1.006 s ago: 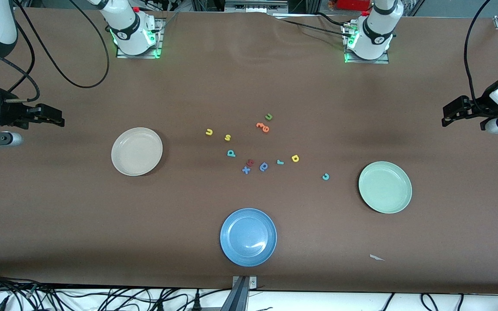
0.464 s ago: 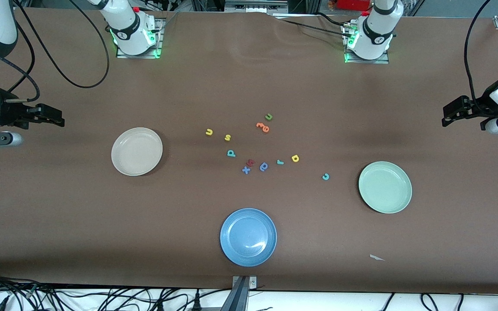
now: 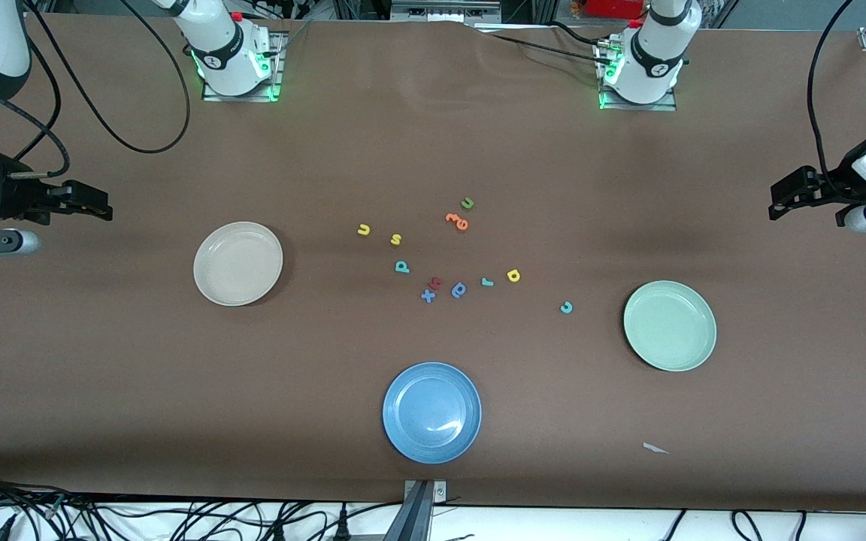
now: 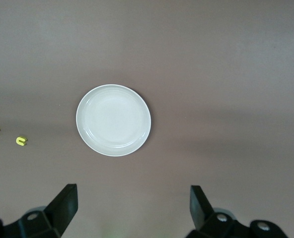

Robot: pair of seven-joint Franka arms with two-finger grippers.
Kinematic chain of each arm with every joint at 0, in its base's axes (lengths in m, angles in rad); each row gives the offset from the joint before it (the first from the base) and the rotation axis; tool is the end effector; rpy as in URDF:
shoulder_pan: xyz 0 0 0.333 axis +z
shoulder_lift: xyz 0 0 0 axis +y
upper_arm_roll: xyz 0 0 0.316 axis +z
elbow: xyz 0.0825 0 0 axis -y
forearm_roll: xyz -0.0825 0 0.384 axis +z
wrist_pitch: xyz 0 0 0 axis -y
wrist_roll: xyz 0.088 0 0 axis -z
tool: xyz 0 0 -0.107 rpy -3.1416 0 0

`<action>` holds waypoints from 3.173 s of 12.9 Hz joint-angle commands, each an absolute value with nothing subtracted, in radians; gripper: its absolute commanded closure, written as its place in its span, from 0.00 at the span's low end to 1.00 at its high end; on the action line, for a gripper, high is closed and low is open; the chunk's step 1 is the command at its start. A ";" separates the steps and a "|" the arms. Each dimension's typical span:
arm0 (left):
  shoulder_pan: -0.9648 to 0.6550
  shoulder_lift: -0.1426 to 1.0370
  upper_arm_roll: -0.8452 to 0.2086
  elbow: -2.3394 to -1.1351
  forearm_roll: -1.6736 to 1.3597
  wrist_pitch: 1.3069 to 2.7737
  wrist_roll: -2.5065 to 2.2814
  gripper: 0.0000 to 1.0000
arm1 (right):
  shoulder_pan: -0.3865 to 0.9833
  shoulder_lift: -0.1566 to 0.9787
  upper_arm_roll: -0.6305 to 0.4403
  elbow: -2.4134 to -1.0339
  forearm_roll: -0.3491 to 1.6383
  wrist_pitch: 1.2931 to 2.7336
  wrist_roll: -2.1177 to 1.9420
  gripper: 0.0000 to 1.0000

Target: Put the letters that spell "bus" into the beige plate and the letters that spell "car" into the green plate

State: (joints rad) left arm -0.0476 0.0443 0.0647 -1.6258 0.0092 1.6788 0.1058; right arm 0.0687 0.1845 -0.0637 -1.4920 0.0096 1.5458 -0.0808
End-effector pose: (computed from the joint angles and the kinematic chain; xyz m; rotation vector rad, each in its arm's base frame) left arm 0.5755 0.0100 0.5829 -3.1259 0.1403 -0.0126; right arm 0.6028 0.0073 0.5527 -3.1293 -0.1342 0.2044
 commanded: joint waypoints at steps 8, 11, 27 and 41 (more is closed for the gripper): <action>-0.035 0.026 0.052 -1.631 0.046 1.672 0.126 0.00 | 0.057 0.170 -0.052 -1.503 0.020 1.551 -0.087 0.00; -0.034 0.025 0.054 -1.631 0.046 1.672 0.126 0.00 | 0.057 0.170 -0.052 -1.503 0.021 1.551 -0.087 0.00; -0.107 0.288 -0.049 -1.638 0.029 1.917 -0.204 0.00 | 0.074 0.208 -0.048 -1.496 0.009 1.529 -0.112 0.00; -0.225 0.614 -0.107 -1.831 -0.043 2.545 -0.837 0.00 | 0.092 0.293 0.330 -1.974 0.002 2.279 0.420 0.00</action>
